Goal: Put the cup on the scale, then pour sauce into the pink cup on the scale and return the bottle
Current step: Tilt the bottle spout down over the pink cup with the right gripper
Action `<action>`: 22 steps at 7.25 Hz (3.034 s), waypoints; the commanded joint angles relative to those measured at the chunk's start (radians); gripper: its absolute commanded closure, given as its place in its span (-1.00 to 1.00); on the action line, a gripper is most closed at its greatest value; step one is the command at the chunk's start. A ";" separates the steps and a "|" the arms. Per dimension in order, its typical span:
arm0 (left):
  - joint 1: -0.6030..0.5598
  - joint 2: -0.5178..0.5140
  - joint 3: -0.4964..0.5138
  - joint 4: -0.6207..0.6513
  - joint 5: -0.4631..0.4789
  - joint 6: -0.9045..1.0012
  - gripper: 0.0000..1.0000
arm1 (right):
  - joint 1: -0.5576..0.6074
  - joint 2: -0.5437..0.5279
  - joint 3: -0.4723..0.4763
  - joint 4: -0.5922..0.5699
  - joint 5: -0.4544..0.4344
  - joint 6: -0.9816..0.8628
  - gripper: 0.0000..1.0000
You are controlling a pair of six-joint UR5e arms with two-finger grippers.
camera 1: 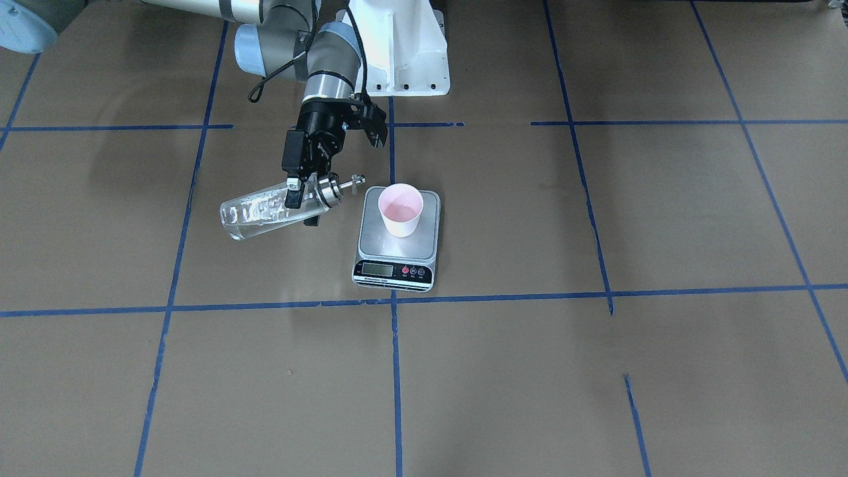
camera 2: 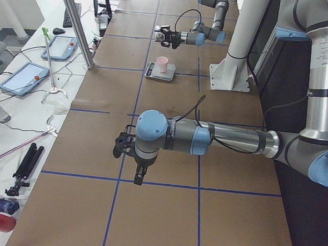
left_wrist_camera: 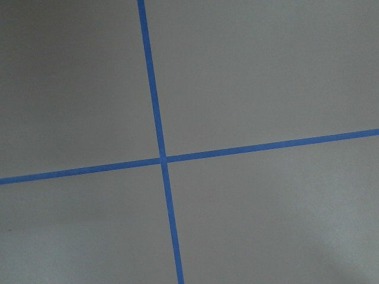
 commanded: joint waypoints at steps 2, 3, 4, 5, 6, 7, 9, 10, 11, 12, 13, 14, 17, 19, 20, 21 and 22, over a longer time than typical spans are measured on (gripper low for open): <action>0.000 0.000 0.001 -0.001 -0.001 0.000 -1.00 | -0.010 0.019 -0.038 0.000 -0.038 -0.129 1.00; 0.000 -0.002 0.001 -0.002 -0.001 0.002 -1.00 | -0.016 0.019 -0.046 -0.001 -0.053 -0.138 1.00; 0.000 0.000 0.001 -0.002 -0.001 0.002 -1.00 | -0.019 0.019 -0.047 0.000 -0.072 -0.189 1.00; 0.000 0.000 0.001 -0.002 -0.001 0.000 -1.00 | -0.020 0.019 -0.049 0.000 -0.078 -0.201 1.00; 0.000 0.000 0.001 0.000 -0.001 0.000 -1.00 | -0.021 0.021 -0.063 0.000 -0.089 -0.214 1.00; 0.000 0.000 0.001 0.000 -0.001 0.000 -1.00 | -0.022 0.030 -0.067 -0.001 -0.098 -0.225 1.00; 0.000 0.000 0.001 0.000 -0.001 0.002 -1.00 | -0.024 0.047 -0.101 0.000 -0.115 -0.230 1.00; 0.000 0.000 0.001 0.000 -0.001 0.002 -1.00 | -0.028 0.035 -0.100 0.002 -0.144 -0.230 1.00; 0.002 0.000 0.001 0.000 -0.001 0.000 -1.00 | -0.031 0.035 -0.100 0.002 -0.152 -0.231 1.00; 0.000 0.000 0.001 0.000 -0.001 0.000 -1.00 | -0.031 0.033 -0.100 0.002 -0.152 -0.233 1.00; 0.000 0.000 0.001 0.000 -0.001 0.002 -1.00 | -0.033 0.033 -0.100 0.002 -0.155 -0.250 1.00; 0.000 0.000 0.001 0.000 -0.001 0.002 -1.00 | -0.034 0.031 -0.096 0.002 -0.156 -0.260 1.00; 0.000 0.000 0.001 -0.001 -0.001 0.002 -1.00 | -0.036 0.030 -0.096 0.004 -0.162 -0.262 1.00; 0.000 0.000 0.002 -0.002 -0.001 0.002 -1.00 | -0.036 0.031 -0.096 0.004 -0.162 -0.262 1.00; 0.000 0.000 0.001 -0.002 -0.001 0.002 -1.00 | -0.036 0.031 -0.096 0.004 -0.164 -0.262 1.00; 0.000 0.000 0.001 -0.002 -0.001 0.002 -1.00 | -0.036 0.031 -0.096 0.004 -0.164 -0.262 1.00; 0.000 0.000 0.002 -0.002 -0.001 0.002 -1.00 | -0.037 0.031 -0.096 0.004 -0.164 -0.261 1.00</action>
